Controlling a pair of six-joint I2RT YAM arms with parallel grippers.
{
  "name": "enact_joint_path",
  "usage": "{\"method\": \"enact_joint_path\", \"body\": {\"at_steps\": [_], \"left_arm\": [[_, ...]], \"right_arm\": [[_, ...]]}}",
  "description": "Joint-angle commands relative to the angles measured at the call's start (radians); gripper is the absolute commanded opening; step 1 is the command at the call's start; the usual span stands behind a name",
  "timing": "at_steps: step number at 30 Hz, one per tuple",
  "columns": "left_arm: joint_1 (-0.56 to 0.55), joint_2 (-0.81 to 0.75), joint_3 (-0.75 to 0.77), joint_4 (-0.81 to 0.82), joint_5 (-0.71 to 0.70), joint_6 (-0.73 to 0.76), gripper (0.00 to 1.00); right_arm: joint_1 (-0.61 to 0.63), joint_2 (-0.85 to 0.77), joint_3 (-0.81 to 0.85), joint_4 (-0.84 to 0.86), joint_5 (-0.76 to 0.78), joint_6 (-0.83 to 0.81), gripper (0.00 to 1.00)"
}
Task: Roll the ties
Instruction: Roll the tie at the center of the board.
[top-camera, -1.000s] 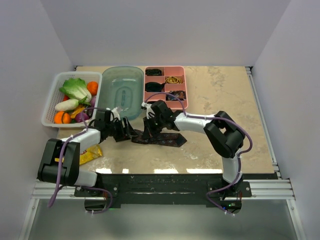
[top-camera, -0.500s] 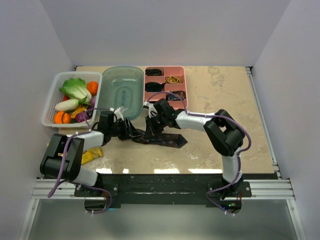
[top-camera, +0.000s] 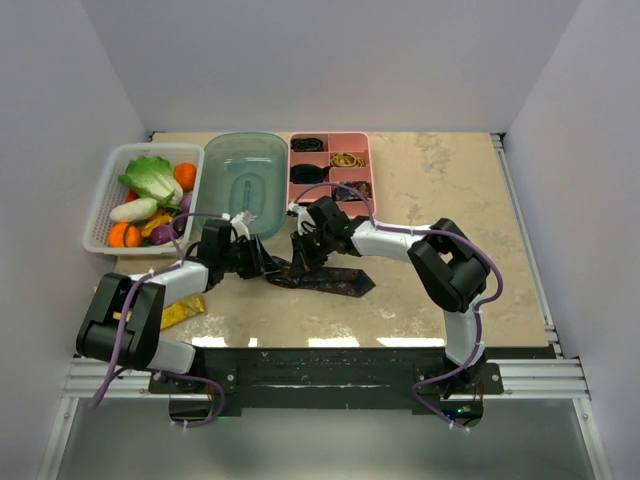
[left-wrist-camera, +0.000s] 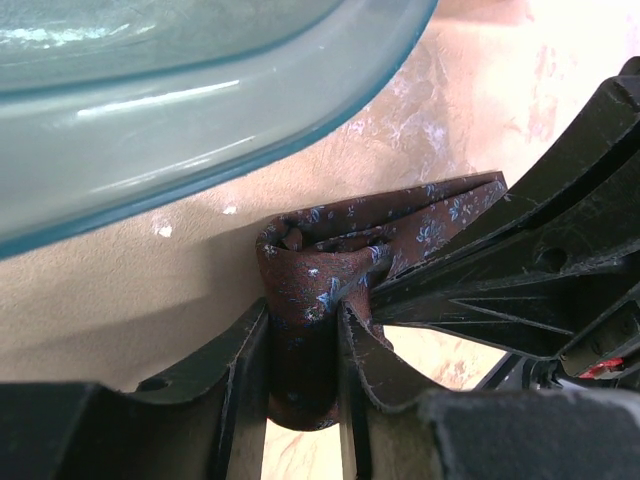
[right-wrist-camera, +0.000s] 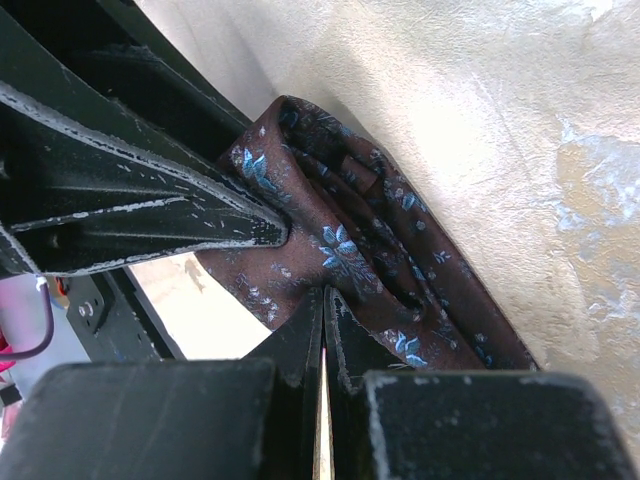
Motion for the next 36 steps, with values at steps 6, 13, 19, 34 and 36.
{"method": "enact_joint_path", "body": {"at_steps": [6, 13, 19, 34, 36], "left_arm": [[-0.012, -0.076, 0.057, -0.118, -0.053, 0.063, 0.09], [-0.026, -0.096, 0.112, -0.230, -0.123, 0.103, 0.08], [-0.078, -0.115, 0.181, -0.323, -0.227, 0.111, 0.07], [-0.188, -0.111, 0.295, -0.438, -0.389, 0.099, 0.04], [-0.197, -0.108, 0.304, -0.448, -0.404, 0.105, 0.04]], "right_arm": [[-0.007, -0.038, 0.025, -0.062, 0.082, -0.042, 0.00], [-0.007, -0.052, 0.033, -0.077, 0.105, -0.053, 0.00], [-0.004, -0.032, 0.045, -0.060, 0.102, -0.042, 0.00], [0.019, 0.049, 0.112, -0.009, 0.054, 0.011, 0.00], [0.024, 0.052, 0.122, -0.016, 0.054, 0.013, 0.00]]}}
